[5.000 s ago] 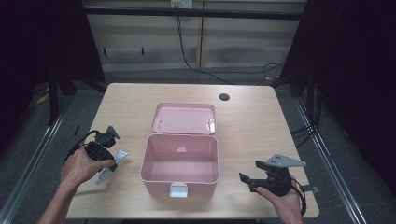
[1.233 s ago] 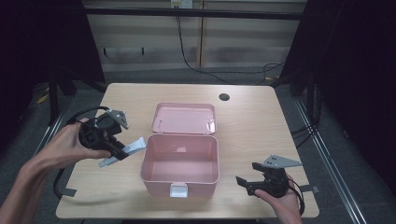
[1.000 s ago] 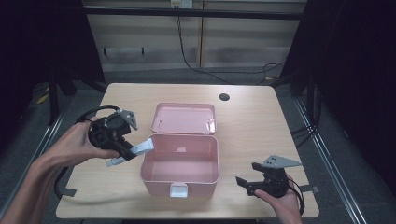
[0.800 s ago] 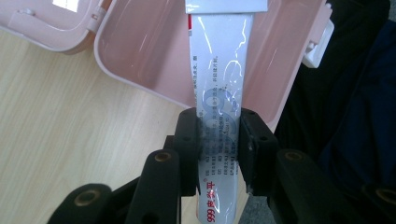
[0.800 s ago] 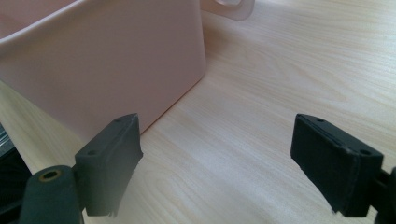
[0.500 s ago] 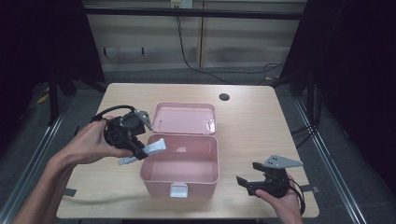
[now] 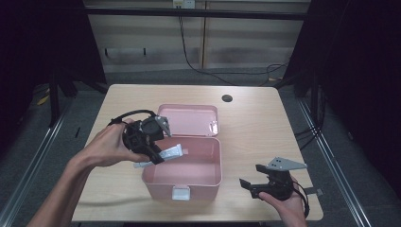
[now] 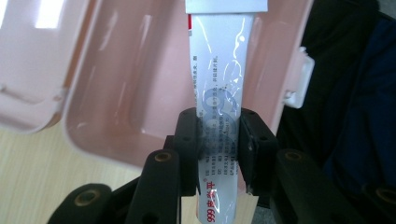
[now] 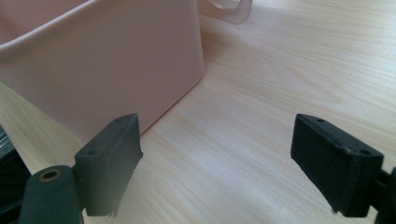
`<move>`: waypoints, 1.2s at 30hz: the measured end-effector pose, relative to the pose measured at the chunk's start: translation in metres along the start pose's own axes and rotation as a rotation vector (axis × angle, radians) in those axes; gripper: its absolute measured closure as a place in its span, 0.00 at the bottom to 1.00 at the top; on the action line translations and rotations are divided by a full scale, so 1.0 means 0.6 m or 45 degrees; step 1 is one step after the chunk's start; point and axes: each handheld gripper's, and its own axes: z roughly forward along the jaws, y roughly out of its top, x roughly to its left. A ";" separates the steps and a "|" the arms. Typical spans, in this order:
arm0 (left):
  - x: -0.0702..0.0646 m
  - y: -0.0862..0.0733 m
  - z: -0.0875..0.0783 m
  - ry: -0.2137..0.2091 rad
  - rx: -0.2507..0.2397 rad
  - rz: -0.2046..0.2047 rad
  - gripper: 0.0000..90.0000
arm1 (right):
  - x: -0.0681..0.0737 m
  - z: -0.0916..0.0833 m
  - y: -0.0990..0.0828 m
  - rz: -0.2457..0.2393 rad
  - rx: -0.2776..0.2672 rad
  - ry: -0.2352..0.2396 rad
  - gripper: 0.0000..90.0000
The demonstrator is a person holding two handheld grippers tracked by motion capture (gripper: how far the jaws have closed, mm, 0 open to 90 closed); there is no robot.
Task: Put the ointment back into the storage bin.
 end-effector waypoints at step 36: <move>-0.010 0.053 0.100 -0.076 0.114 0.093 0.79 | 0.002 -0.001 -0.001 -0.006 0.005 0.012 0.15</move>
